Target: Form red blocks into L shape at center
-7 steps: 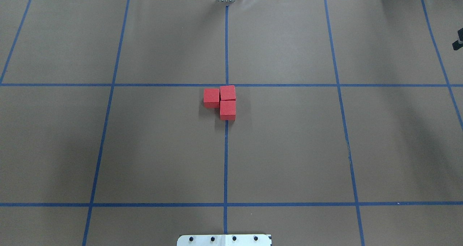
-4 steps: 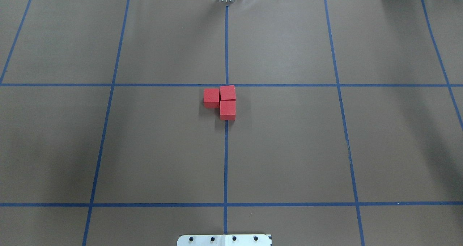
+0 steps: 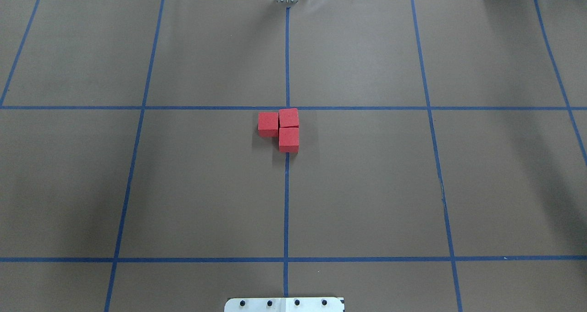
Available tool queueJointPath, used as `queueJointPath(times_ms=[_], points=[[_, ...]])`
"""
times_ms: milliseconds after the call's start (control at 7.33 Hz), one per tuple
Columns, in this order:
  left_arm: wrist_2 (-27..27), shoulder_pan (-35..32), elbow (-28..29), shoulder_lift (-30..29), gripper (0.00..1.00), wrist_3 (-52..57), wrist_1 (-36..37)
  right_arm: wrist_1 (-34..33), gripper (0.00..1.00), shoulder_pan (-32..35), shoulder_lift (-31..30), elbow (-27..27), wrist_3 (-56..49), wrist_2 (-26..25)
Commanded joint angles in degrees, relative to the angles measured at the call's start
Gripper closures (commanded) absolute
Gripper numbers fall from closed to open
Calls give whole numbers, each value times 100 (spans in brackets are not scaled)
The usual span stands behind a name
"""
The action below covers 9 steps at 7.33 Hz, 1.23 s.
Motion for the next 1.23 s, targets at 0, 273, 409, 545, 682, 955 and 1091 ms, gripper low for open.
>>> queueJointPath(times_ms=[0,273,409,545,682,955,1091], points=[[-9,-5,-5,-6,0,6,28,16,1,96,-213,-36,-110,48],[-9,-5,3,-6,0,6,28,8,1,342,-503,-54,-679,110],[-9,-5,3,-6,0,6,28,-1,1,413,-531,-63,-961,127],[-9,-5,3,-6,0,6,28,-1,1,422,-531,-72,-964,119],[-9,-5,3,-6,0,-2,28,-1,1,422,-531,-63,-955,119],[-9,-5,3,-6,0,-2,20,-1,1,422,-540,-63,-955,119],[-9,-5,12,-6,0,-2,20,-1,1,422,-540,-72,-955,110]])
